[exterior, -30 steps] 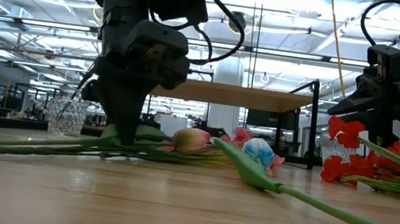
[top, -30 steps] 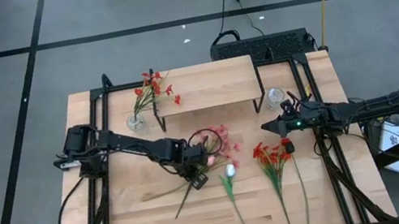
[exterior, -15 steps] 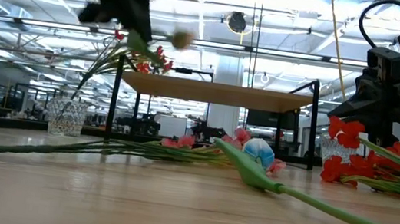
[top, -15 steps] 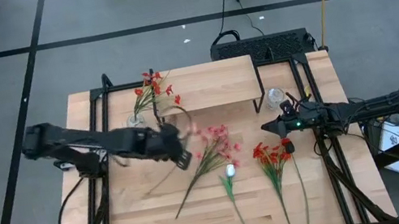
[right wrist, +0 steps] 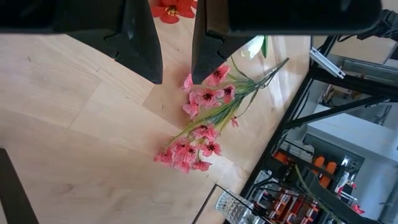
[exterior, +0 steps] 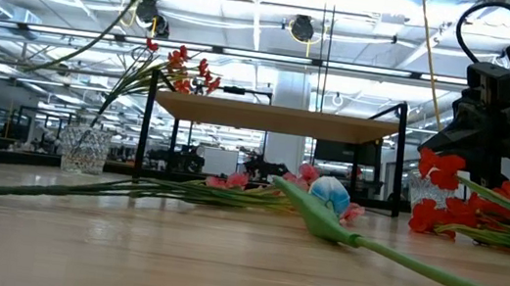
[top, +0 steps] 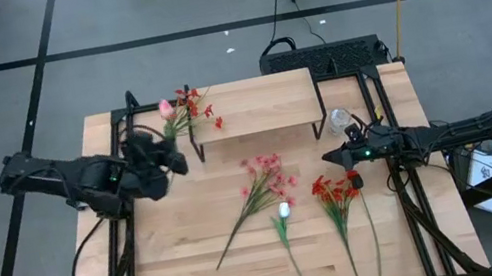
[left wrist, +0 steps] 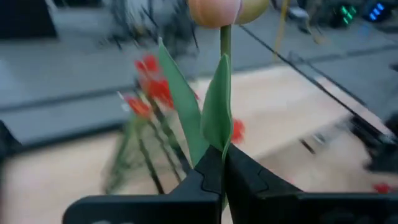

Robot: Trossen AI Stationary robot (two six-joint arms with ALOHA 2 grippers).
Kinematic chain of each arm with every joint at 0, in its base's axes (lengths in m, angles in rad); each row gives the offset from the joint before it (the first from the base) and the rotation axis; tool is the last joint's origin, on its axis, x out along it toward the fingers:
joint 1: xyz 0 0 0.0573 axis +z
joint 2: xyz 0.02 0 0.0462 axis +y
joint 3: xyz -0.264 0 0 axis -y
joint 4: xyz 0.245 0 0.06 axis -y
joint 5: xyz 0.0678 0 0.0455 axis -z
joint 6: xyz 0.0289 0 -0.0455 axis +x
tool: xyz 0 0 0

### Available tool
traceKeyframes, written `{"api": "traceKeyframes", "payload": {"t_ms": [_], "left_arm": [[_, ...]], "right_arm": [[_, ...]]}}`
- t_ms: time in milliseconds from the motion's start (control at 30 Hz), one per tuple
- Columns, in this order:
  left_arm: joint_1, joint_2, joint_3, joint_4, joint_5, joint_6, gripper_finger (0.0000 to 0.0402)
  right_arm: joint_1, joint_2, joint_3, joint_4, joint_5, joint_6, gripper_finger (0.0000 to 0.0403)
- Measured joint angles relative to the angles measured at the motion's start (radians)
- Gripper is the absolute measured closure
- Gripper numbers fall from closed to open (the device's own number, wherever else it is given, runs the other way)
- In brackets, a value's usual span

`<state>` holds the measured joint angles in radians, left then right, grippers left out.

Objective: Pick and place flowers into a vace then onto a shelf
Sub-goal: Put the pink flower into the left transparent vase

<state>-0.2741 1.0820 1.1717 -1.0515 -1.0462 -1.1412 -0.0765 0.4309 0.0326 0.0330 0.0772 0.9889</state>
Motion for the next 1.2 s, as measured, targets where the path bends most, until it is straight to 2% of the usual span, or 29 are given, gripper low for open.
{"api": "traceKeyframes", "payload": {"t_ms": [267, 333, 567, 800, 1000, 1200], "left_arm": [[0.068, -0.041, 0.000, -0.055, -0.300, 0.056, 0.0393], [0.107, -0.043, 0.000, -0.058, -0.337, 0.045, 0.0396], [0.231, -0.043, -0.034, -0.051, -0.274, 0.000, 0.0398], [0.247, -0.043, -0.100, -0.012, -0.256, -0.055, 0.0398], [0.244, -0.044, -0.113, 0.047, -0.272, -0.029, 0.0399], [0.238, -0.075, -0.114, 0.167, -0.289, 0.126, 0.0399]], "right_arm": [[0.000, 0.000, 0.000, 0.000, 0.000, 0.020, 0.0326], [0.000, 0.000, 0.000, 0.000, 0.001, 0.020, 0.0325], [0.000, 0.007, 0.000, 0.000, 0.006, 0.020, 0.0326], [0.000, 0.025, 0.000, 0.001, 0.041, 0.020, 0.0326], [0.000, 0.040, 0.000, 0.001, 0.053, 0.020, 0.0326], [0.000, 0.048, 0.000, 0.001, 0.053, 0.020, 0.0326]]}}
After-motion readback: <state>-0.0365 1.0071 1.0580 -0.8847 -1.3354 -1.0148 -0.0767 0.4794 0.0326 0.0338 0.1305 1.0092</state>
